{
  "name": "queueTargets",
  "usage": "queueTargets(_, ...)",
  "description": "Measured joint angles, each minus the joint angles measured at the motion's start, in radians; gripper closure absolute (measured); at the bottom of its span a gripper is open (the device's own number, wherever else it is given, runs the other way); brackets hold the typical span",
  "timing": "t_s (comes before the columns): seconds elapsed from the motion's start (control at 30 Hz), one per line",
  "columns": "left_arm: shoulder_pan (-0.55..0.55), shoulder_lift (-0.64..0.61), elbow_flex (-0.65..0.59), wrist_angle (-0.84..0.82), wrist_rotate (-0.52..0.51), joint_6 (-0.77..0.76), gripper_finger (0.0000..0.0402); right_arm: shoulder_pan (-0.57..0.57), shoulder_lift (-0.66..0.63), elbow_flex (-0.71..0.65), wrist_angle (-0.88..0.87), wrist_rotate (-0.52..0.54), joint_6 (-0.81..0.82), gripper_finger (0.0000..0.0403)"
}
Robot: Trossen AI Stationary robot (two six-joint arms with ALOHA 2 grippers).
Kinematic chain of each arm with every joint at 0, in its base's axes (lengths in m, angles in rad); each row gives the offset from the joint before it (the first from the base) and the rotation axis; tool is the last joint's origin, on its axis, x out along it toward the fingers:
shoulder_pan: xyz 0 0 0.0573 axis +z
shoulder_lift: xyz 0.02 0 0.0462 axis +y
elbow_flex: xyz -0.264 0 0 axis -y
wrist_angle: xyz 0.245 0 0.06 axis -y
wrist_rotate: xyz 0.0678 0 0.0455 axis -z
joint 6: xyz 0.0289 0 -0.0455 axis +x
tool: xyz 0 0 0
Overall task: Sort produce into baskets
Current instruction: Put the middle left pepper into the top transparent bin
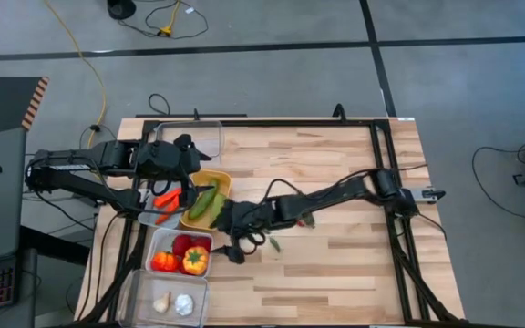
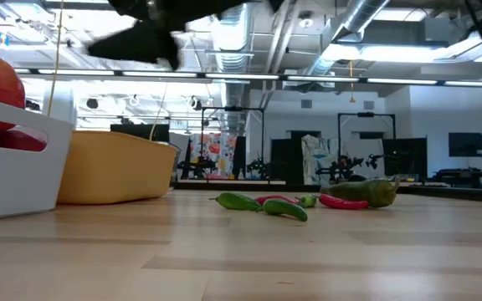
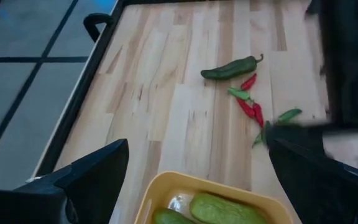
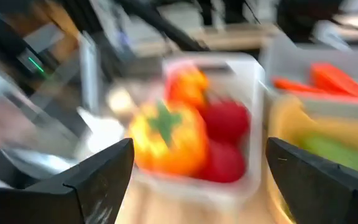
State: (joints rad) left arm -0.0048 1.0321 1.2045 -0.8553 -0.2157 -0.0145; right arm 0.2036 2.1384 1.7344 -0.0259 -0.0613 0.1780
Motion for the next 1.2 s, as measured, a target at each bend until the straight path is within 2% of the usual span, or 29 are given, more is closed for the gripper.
queueTargets(0.17,0.000,0.000,0.000,0.000,-0.002,-0.009,0.0025,0.029,-0.128,-0.001,-0.364,0.176,-0.045,0.0014)
queueTargets(0.4,-0.001,0.023,0.000,0.000,0.020,-0.041,0.0025,0.029,-0.246,-0.001,-0.759,0.228,0.012,0.0014)
queueTargets(0.5,-0.008,0.063,-0.006,0.023,0.025,-0.038,0.0032,0.016,-0.279,-0.015,-0.859,0.271,0.013,0.0014)
queueTargets(0.67,-0.031,0.177,-0.017,0.023,0.081,-0.012,0.0058,-0.017,-0.360,-0.164,-0.883,0.291,0.083,0.0014)
queueTargets(0.83,-0.059,0.308,-0.017,0.070,0.170,0.034,0.0091,-0.035,-0.503,-0.351,-0.857,0.314,0.191,0.0014)
queueTargets(1.03,-0.078,0.478,-0.017,0.201,0.206,0.115,0.0118,-0.043,-0.647,-0.541,-0.851,0.349,0.303,0.0014)
queueTargets(1.2,-0.079,0.611,-0.017,0.323,0.263,0.153,0.0129,-0.042,-0.702,-0.646,-0.853,0.356,0.372,0.0014)
